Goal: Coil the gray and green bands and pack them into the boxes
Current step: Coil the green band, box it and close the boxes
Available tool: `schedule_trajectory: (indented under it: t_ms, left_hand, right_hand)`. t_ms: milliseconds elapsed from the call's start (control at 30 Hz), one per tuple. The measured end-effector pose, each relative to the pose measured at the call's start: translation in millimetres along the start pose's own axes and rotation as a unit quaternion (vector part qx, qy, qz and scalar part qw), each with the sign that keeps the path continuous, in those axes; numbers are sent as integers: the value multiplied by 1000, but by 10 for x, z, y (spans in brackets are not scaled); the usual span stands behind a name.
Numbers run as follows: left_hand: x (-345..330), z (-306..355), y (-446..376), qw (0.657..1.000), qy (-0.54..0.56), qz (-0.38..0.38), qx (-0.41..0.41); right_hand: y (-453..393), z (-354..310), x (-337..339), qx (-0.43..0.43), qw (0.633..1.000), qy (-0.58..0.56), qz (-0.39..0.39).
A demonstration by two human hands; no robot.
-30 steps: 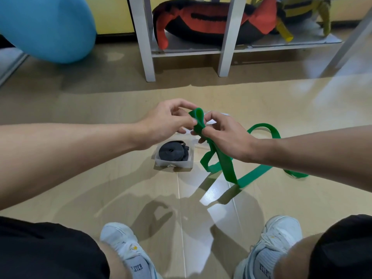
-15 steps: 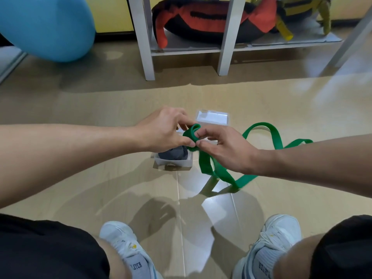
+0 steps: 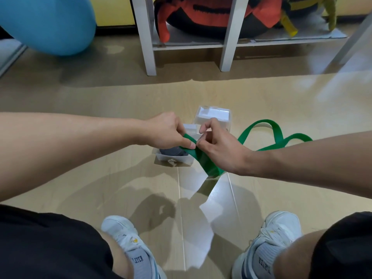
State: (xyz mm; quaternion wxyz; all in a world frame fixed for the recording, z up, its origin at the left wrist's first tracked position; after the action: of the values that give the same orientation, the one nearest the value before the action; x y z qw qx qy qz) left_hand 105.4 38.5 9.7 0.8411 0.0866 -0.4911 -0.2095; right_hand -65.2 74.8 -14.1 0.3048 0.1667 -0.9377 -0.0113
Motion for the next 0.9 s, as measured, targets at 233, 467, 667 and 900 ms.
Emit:
schedule_trajectory:
  t_ms: [233, 467, 667, 900]
  left_hand:
    - [-120, -156, 1, 967, 227, -90, 75]
    - [-112, -156, -37, 953, 274, -93, 88]
    - [-70, -147, -61, 943, 308, -85, 90]
    - [-99, -161, -44, 943, 299, -88, 116]
  right_hand:
    - [-19, 9, 26, 5, 999, -45, -8]
    - [-12, -21, 26, 27, 998, -25, 47]
    - [2, -54, 50, 33, 995, -60, 77]
    - [3, -71, 33, 17, 994, -32, 98]
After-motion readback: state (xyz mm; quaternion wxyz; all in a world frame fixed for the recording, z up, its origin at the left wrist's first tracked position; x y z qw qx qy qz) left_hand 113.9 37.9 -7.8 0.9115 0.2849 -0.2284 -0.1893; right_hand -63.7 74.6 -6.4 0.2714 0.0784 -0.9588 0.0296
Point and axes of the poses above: each hand's wrist, its own y-axis away from the middle knuckle, its own x-axis out of the back of the hand, z = x × y, the point moved 2 cm from there along -y, towards the middle knuckle, and after that the axes turned 5 degrees about z, right-handed, at the moved point
